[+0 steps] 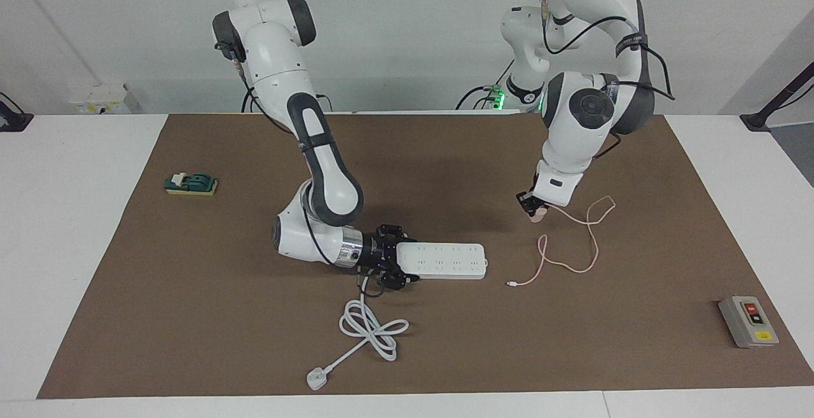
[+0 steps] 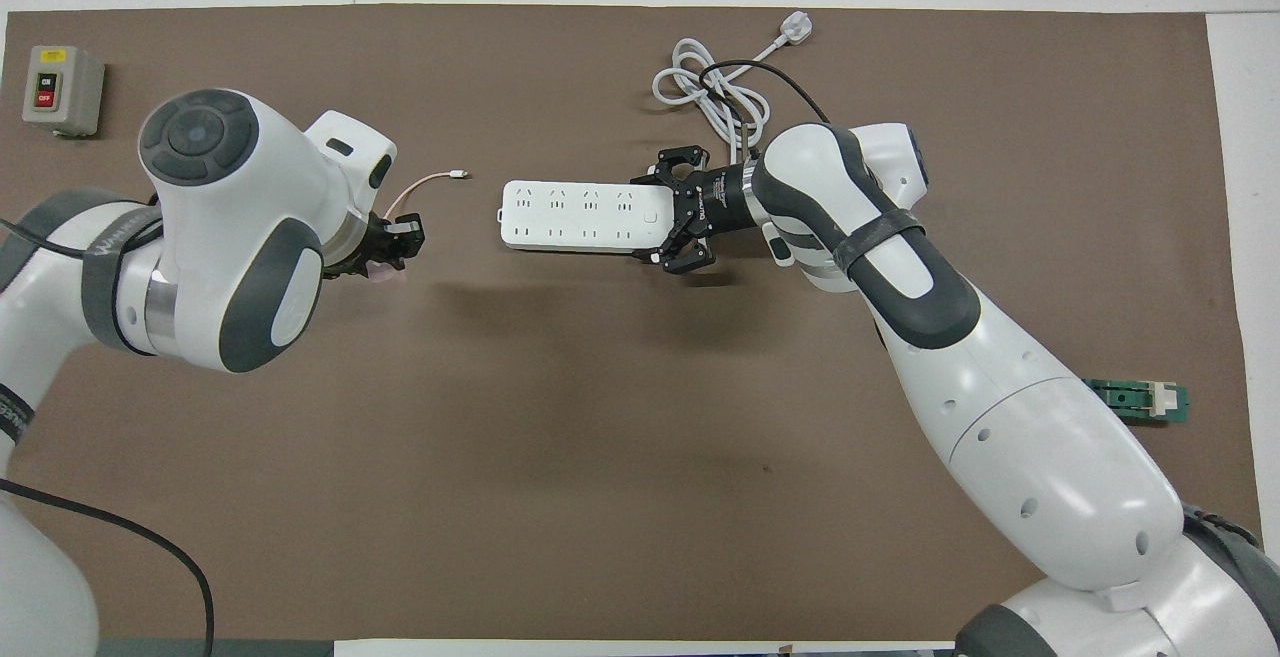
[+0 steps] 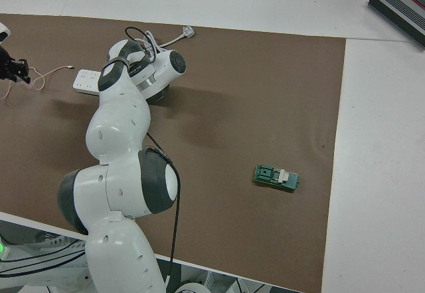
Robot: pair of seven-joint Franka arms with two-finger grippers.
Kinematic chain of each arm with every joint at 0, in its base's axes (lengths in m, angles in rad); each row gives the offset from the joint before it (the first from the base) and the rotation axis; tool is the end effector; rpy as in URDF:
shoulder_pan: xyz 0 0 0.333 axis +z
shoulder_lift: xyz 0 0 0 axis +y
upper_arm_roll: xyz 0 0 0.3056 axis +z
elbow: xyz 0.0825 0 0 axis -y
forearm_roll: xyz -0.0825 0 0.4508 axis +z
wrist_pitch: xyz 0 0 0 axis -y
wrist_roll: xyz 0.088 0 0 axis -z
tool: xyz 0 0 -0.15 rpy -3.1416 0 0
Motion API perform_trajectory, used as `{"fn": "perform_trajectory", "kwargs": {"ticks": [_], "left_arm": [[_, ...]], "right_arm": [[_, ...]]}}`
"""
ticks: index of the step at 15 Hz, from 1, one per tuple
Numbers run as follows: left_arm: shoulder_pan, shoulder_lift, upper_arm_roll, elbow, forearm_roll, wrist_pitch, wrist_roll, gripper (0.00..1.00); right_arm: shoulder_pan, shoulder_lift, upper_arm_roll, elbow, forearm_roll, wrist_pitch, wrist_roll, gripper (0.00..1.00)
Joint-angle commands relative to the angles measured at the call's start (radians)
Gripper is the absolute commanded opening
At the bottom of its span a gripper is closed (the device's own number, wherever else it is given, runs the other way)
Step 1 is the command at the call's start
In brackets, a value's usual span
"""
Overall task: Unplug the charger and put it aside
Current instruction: 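Carry the charger toward the robot while the right gripper releases the strip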
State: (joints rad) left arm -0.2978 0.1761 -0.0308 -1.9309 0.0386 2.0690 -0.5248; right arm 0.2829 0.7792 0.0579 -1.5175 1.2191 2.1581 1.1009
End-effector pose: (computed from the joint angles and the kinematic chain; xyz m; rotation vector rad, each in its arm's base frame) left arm 0.6133 -0.2053 0.3069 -3.0879 -0.2747 0.0354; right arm 0.6999 0.3191 0.1352 -1.6251 1.6562 0.9368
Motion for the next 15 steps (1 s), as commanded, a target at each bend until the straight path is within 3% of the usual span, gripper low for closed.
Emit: {"fn": "perform_trajectory", "kwargs": {"ticks": [1,4,7,11,15], "left_arm": [[-0.049,-0.125,0.003,-0.242,-0.014,0.179,0.067,0.00],[-0.049,-0.180,0.002,-0.338,-0.014,0.224,0.136,0.00],[-0.037,-0.291,0.005,-0.391,-0.014,0.182,0.202,0.00],[0.098,-0.412,0.011,-0.462,-0.016,0.072,0.464,0.00],[0.230,-0.421,0.012,-0.473,-0.032,0.054,0.704,0.00]], "right_arm": [[-0.010,-0.030,-0.004,0.008,-0.049,-0.009,0.060,1.00],[-0.005,-0.064,-0.004,0.007,-0.093,-0.018,0.106,1.00],[-0.005,-0.110,-0.006,-0.007,-0.115,-0.046,0.132,1.00],[-0.013,-0.179,-0.013,-0.009,-0.206,-0.107,0.200,1.00],[-0.014,-0.257,-0.033,-0.013,-0.309,-0.151,0.218,1.00]]}}
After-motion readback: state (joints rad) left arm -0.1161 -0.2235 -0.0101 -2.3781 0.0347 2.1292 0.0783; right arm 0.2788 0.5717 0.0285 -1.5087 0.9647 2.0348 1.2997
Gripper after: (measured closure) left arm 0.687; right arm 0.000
